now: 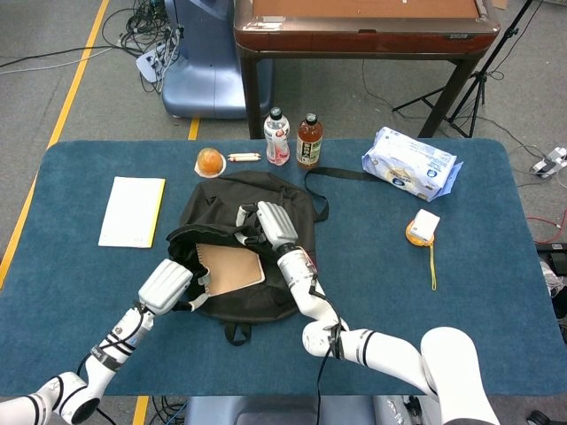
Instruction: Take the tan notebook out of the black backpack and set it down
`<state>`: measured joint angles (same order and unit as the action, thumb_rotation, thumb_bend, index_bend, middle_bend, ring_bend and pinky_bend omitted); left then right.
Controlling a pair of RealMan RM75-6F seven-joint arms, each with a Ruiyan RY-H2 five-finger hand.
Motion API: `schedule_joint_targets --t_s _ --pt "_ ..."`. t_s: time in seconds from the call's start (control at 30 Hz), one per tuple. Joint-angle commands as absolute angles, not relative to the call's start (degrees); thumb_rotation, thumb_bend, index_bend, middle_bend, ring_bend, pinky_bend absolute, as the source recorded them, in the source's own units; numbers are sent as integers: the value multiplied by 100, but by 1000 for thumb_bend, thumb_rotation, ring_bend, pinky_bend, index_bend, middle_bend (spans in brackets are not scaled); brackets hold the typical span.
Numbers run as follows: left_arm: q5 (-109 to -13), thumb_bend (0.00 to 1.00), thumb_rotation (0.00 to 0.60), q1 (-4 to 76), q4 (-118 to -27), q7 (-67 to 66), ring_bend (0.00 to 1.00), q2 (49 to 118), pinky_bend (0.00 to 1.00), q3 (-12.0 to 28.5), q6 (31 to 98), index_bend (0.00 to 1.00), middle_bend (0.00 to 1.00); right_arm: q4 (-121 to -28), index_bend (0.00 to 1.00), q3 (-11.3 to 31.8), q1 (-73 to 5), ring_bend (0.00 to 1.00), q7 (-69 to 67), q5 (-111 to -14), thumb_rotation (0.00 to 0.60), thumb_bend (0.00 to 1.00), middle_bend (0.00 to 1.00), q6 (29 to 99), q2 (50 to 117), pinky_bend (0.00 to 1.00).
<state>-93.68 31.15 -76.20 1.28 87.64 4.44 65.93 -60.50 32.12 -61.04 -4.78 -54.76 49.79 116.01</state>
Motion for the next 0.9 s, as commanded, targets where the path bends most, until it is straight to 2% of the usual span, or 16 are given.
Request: schedule_joint_targets --t_s 0.03,0.17,0.4,0.57,0.8,0.9 --pt "-9235 269 600 3209 -7437 36 447 8941 430 438 6449 429 436 -6032 856 3209 -6103 387 -514 -5480 600 508 543 4984 11586 516" --pt "-9100 266 600 3290 -7292 -114 380 9149 428 462 6348 351 380 -5958 856 3184 -6136 387 -528 -5502 600 508 542 4954 11577 516" --pt "-8913 257 600 3432 -7069 -507 353 9385 405 445 6101 340 369 -5945 856 3136 -6126 389 -617 -5541 600 508 542 4904 11531 516" --pt "-8792 211 600 3443 -6923 -849 343 9579 394 460 6123 306 342 -5937 856 3084 -6114 393 -666 -5560 600 508 542 4842 11498 516" --pt "-8528 171 600 3444 -7046 -1325 241 9677 330 492 6058 190 233 -5890 856 3043 -6096 395 -751 -5572 600 508 542 4810 11502 516" --pt "-8422 168 600 3464 -7107 -1450 222 9703 322 513 6006 174 215 -5902 856 3033 -6093 398 -772 -5589 600 508 542 4815 11495 516"
